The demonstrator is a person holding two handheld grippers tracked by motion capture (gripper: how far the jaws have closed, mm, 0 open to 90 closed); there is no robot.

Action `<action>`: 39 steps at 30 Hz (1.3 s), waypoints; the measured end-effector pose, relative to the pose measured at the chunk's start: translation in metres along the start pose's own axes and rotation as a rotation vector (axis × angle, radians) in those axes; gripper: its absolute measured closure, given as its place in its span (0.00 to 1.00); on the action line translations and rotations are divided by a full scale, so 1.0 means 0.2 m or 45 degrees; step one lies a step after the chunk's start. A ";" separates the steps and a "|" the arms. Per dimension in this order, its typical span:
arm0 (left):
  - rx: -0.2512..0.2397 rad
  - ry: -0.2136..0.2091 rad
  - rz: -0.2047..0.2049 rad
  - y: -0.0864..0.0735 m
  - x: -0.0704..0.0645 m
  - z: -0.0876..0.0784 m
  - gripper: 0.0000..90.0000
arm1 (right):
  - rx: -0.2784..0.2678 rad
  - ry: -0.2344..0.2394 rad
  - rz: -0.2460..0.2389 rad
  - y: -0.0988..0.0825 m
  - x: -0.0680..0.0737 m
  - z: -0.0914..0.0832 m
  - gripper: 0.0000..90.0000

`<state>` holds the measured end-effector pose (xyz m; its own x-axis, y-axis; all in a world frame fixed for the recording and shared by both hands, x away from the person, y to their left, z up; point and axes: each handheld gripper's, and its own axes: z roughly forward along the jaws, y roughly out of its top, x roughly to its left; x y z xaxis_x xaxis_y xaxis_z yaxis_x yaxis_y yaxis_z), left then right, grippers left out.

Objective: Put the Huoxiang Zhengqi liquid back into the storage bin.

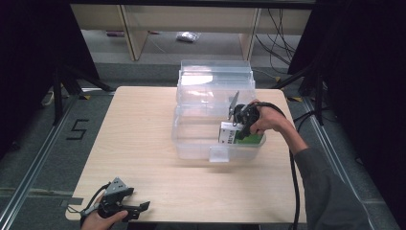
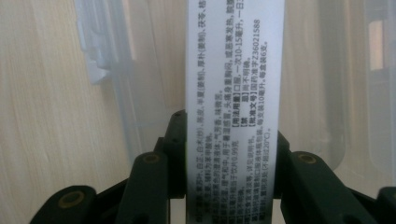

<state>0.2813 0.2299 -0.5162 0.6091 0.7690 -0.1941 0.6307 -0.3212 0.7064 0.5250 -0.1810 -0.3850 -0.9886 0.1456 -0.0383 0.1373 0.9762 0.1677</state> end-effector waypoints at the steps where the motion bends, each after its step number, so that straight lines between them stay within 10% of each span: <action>1: -0.027 -0.005 -0.029 0.00 -0.01 0.01 0.16 | 0.009 -0.007 0.009 0.00 0.00 0.01 0.72; 39: -0.011 0.001 -0.007 0.00 0.00 0.00 0.16 | 0.084 0.035 -0.002 -0.03 -0.03 0.14 0.71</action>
<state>0.2809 0.2291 -0.5167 0.6055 0.7710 -0.1973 0.6295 -0.3123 0.7115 0.5319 -0.1843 -0.4129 -0.9900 0.1403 -0.0115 0.1384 0.9851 0.1020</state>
